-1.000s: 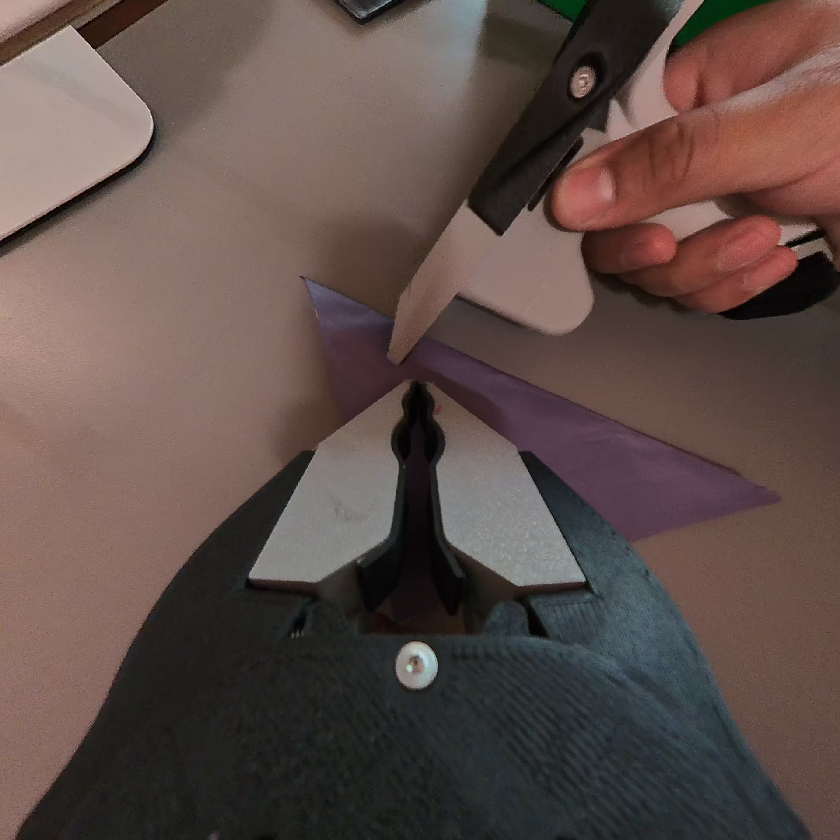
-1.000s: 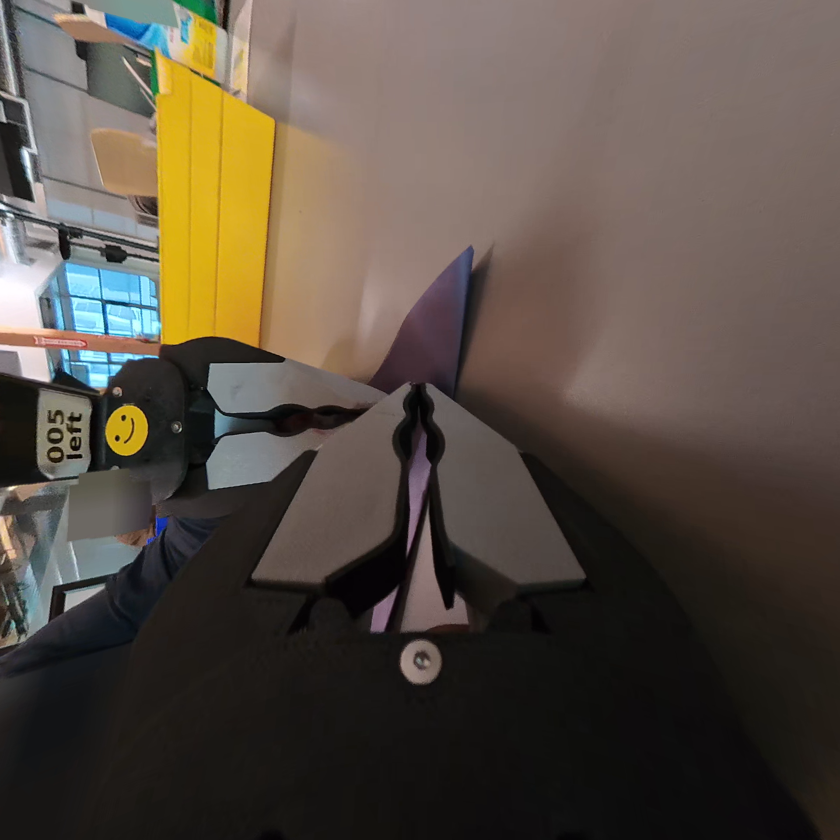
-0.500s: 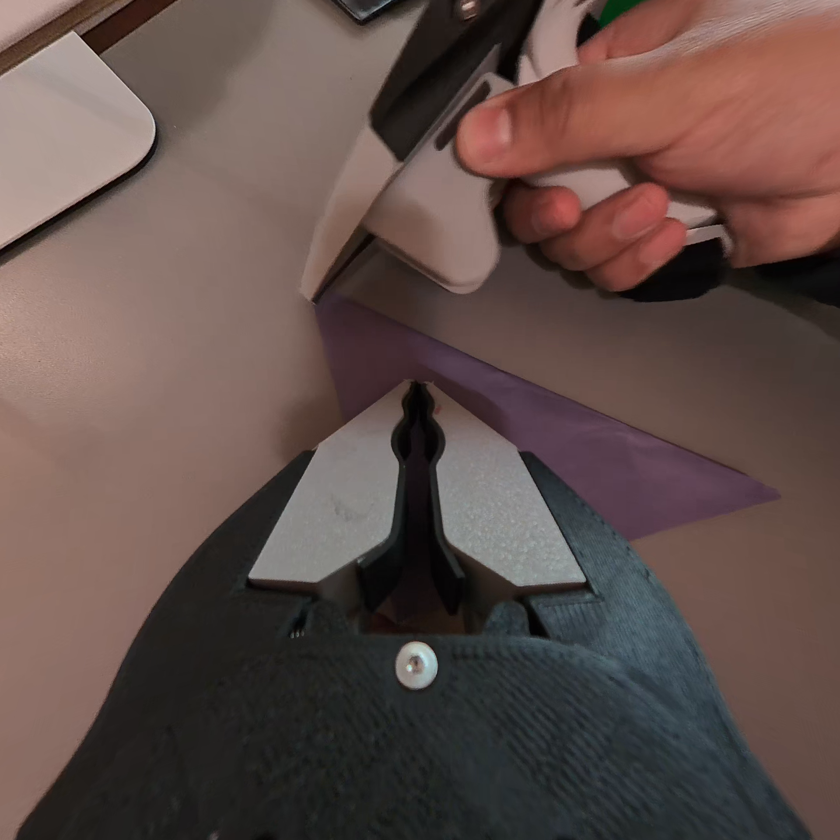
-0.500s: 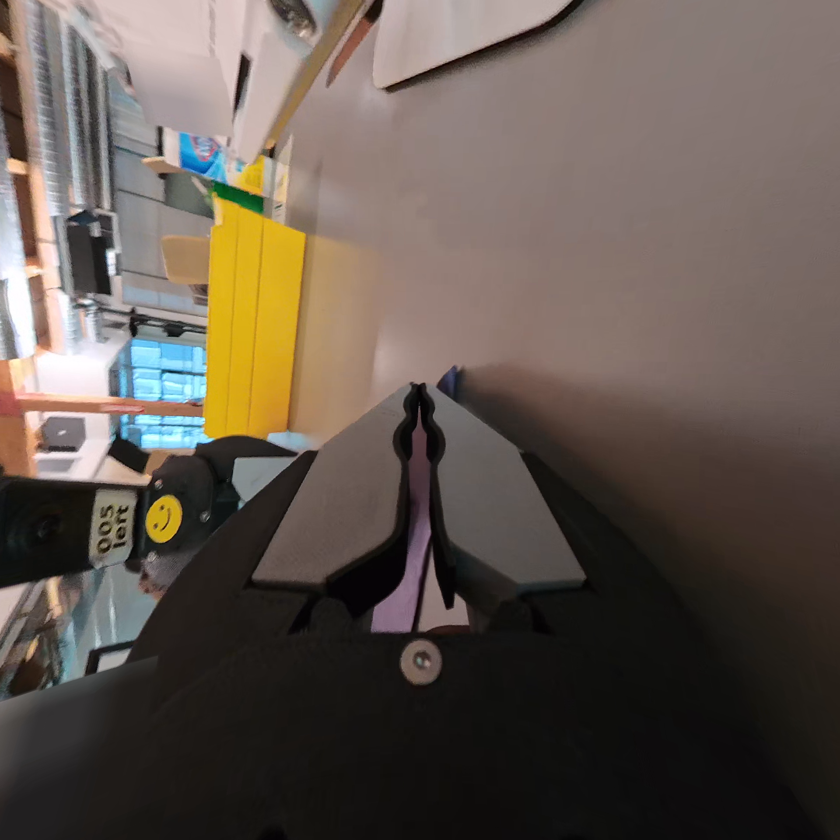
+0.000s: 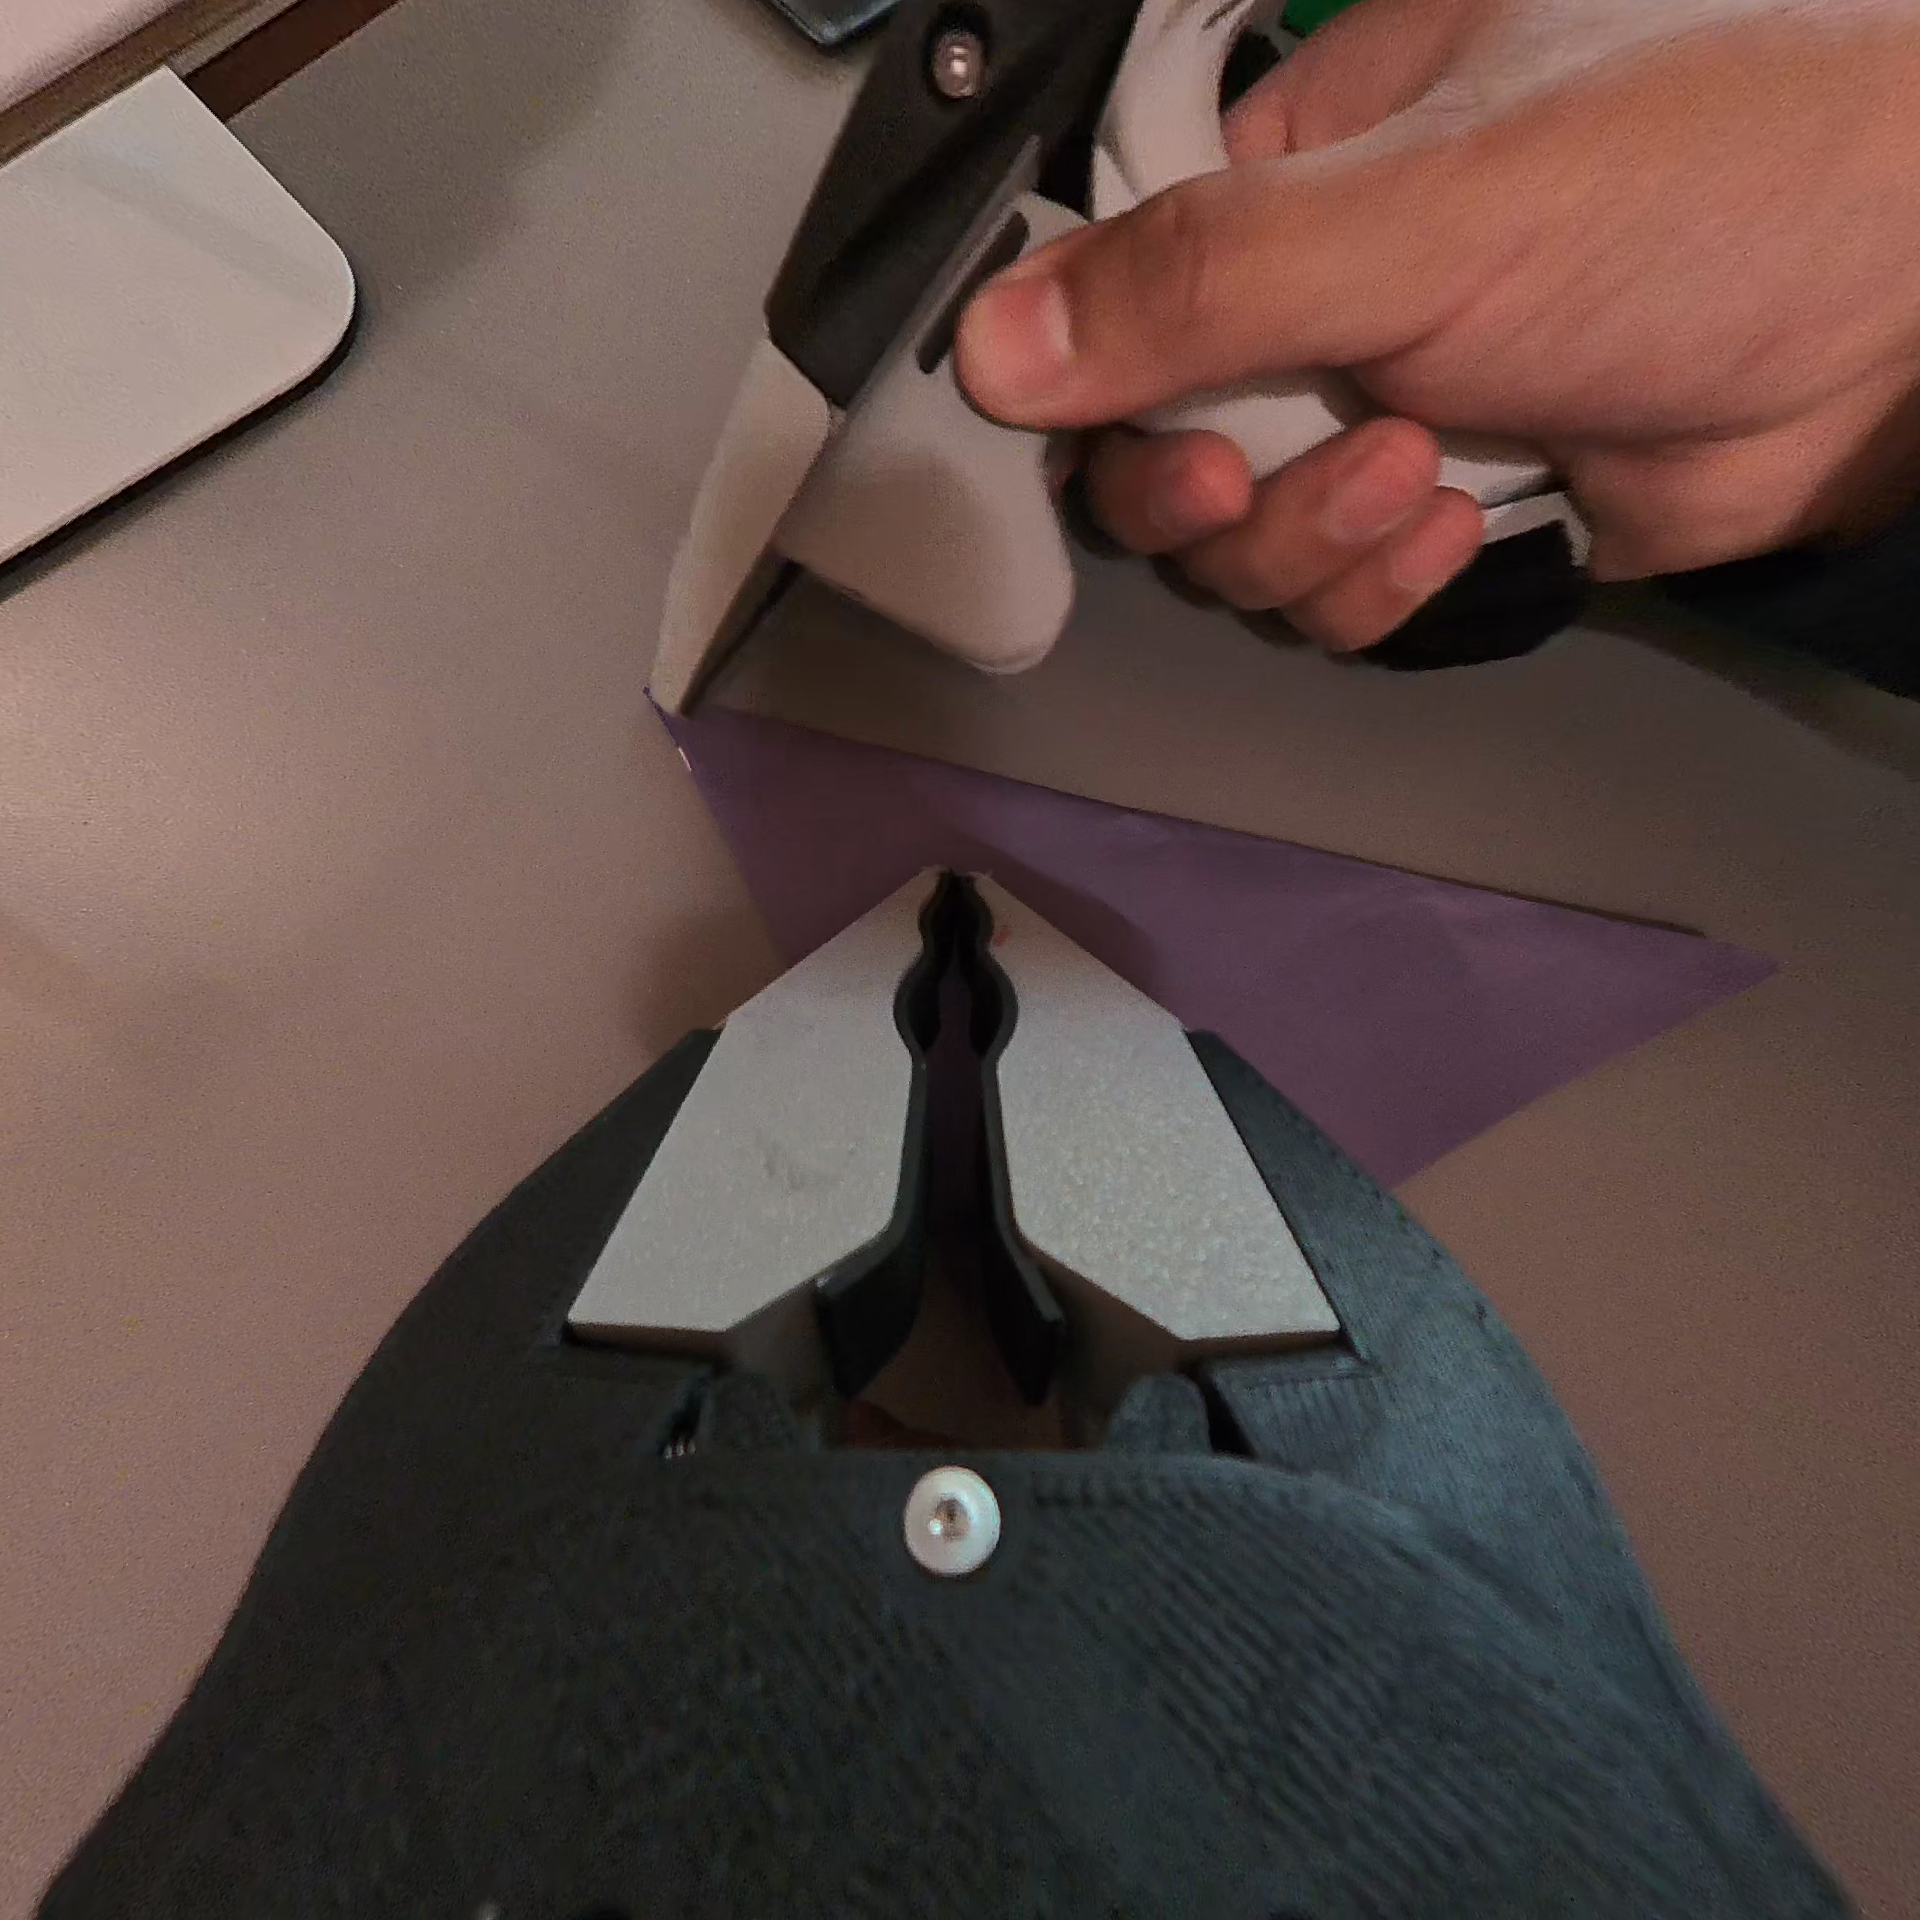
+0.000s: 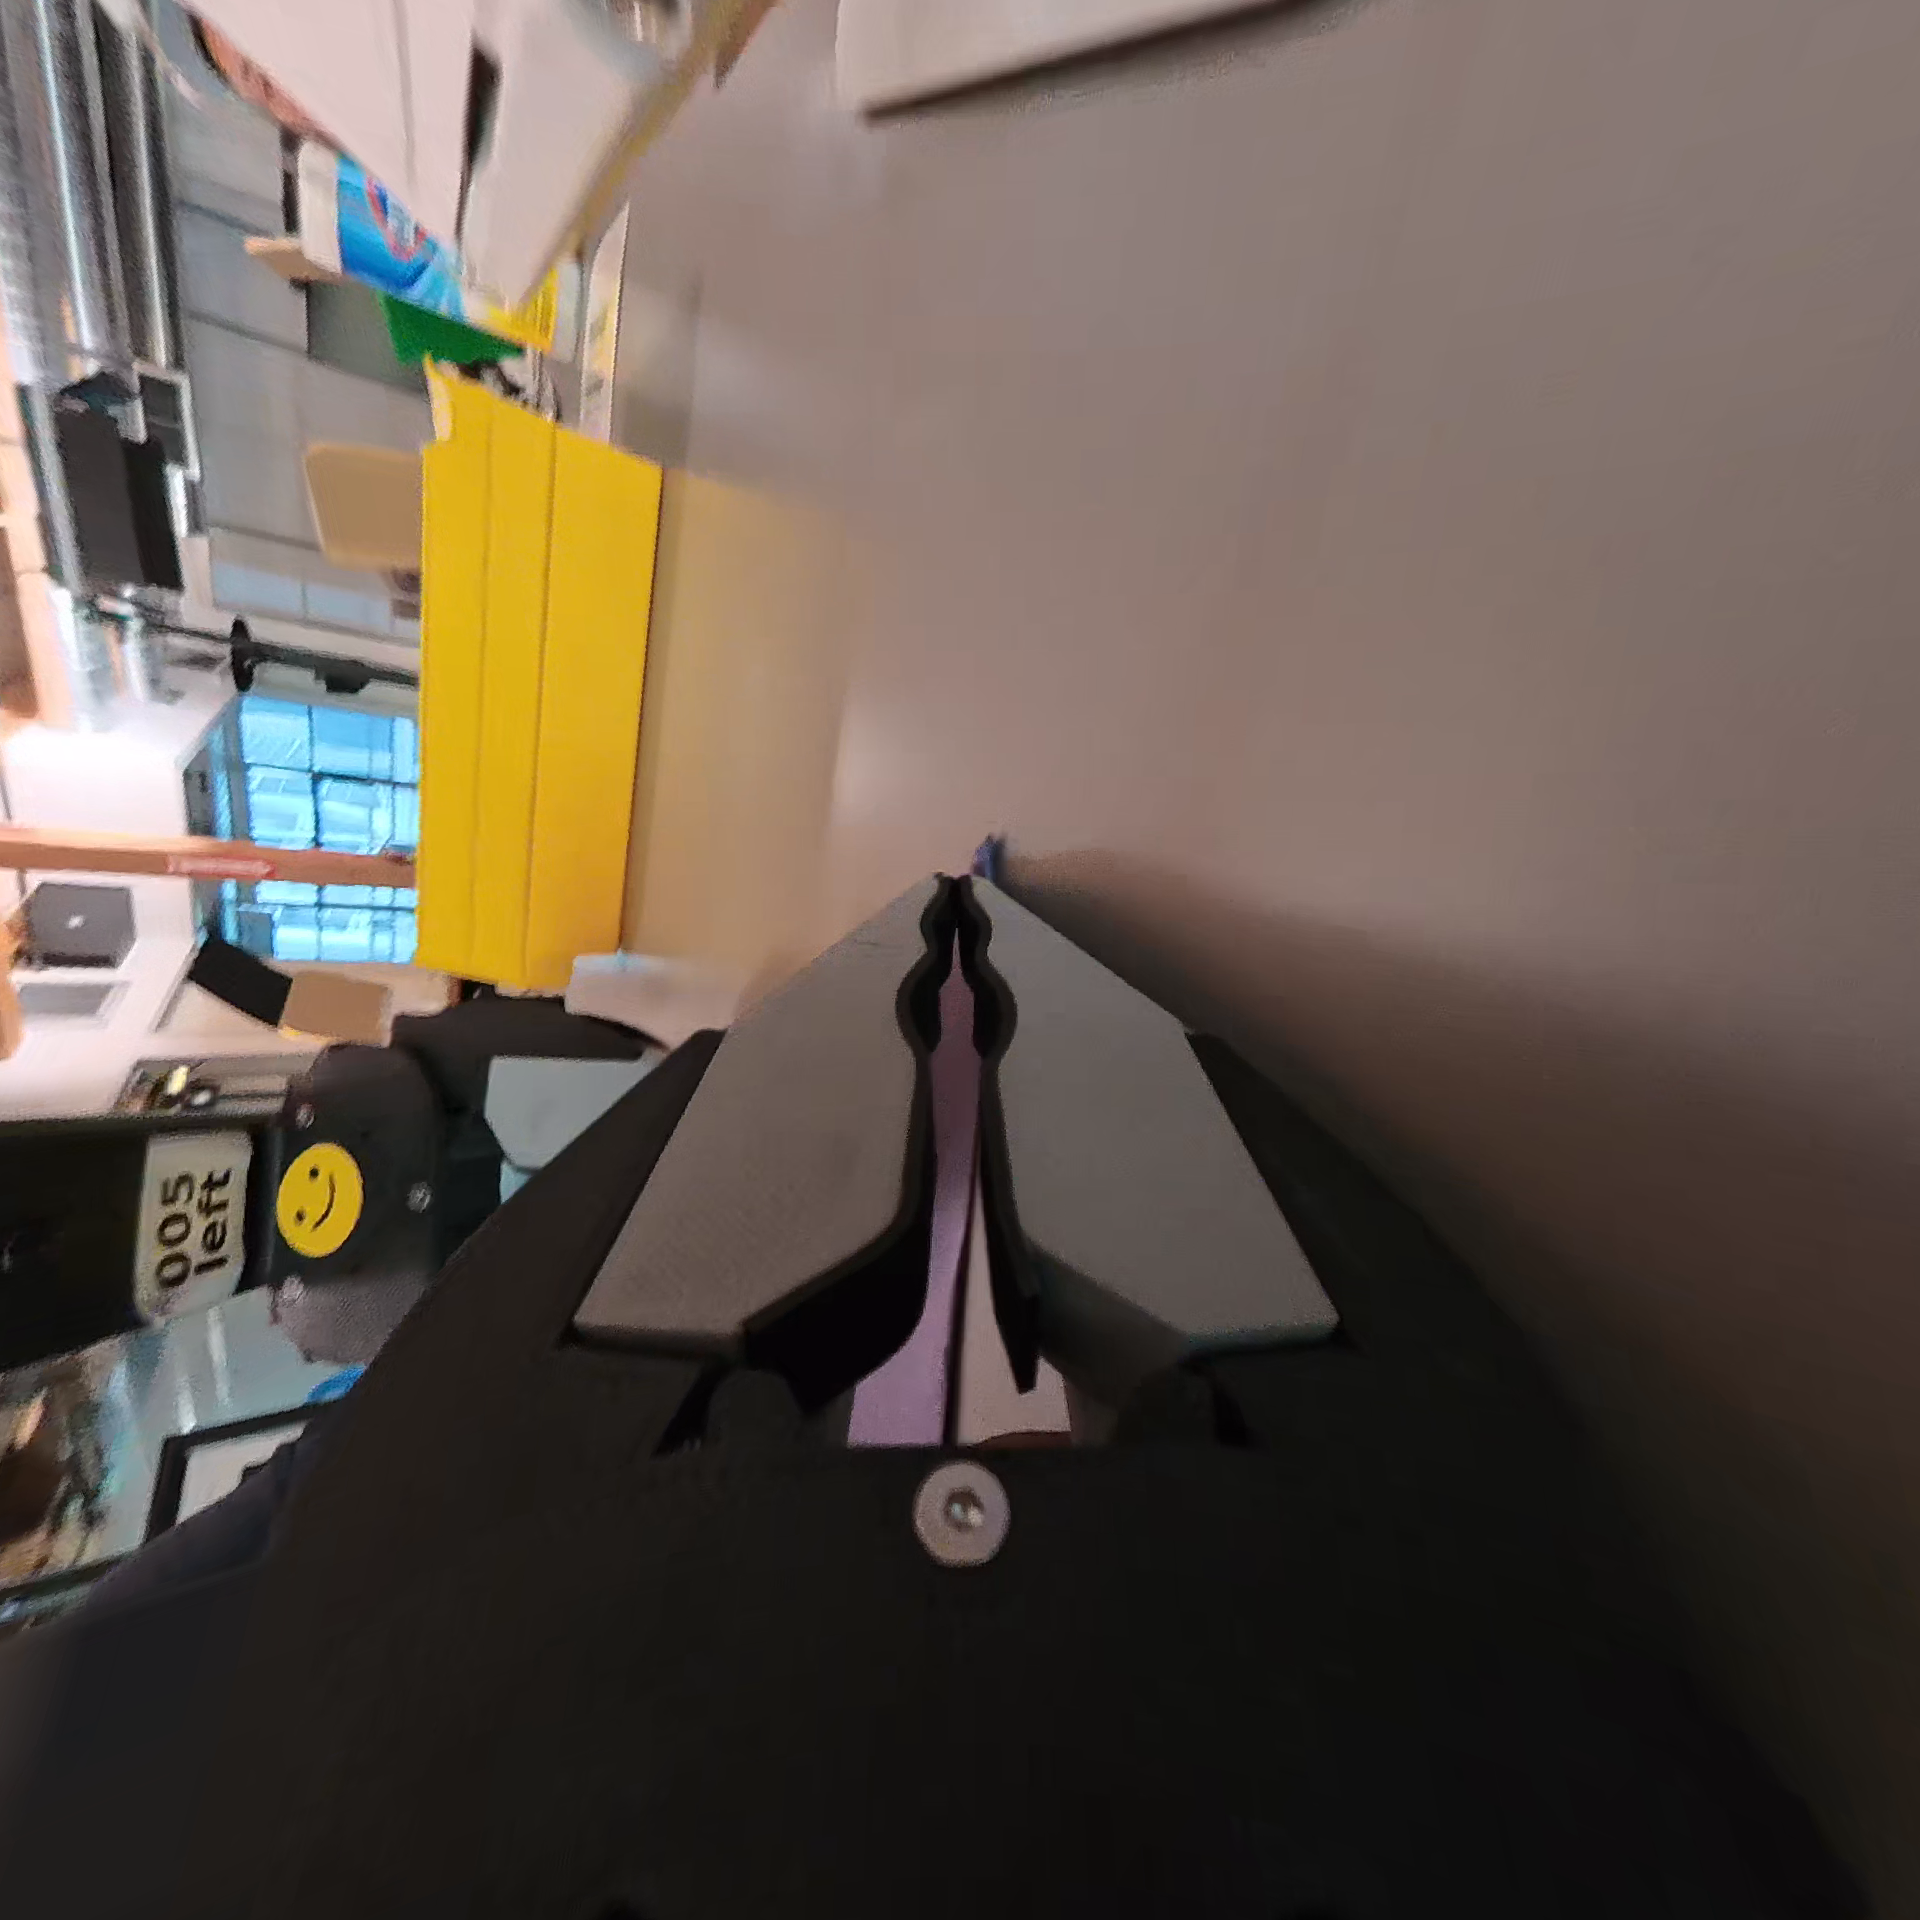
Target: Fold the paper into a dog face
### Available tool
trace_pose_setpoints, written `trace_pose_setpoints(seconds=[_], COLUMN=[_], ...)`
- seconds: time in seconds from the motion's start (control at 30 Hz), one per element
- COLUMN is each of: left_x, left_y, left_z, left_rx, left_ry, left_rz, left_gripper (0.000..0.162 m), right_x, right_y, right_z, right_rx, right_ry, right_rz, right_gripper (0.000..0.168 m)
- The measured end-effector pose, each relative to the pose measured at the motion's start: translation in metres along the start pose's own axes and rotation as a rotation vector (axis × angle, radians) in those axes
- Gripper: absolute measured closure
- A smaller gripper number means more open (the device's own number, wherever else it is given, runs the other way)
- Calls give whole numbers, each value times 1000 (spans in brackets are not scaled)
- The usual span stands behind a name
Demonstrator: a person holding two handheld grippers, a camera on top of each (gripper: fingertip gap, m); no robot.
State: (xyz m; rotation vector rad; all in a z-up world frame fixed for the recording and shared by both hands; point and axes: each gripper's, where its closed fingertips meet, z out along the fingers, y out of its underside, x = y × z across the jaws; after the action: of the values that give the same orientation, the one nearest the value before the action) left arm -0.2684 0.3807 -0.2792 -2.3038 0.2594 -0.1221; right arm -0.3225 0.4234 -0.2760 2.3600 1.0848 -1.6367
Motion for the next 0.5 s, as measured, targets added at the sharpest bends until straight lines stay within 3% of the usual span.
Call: trace_pose_setpoints(seconds=[0.13,0.27,0.5], left_x=[0,0,0], left_y=[0,0,0], left_z=[0,0,0], left_rx=[0,1,0], left_ry=[5,12,5], left_rz=[-5,-13,-5], left_gripper=[162,162,162], right_x=[1,-19,-10], right_y=[-4,10,18], right_z=[-2,-5,6], right_rx=[13,-31,-108], right_ry=[26,-91,-17], right_rz=[-25,-36,-77], right_gripper=[168,168,168])
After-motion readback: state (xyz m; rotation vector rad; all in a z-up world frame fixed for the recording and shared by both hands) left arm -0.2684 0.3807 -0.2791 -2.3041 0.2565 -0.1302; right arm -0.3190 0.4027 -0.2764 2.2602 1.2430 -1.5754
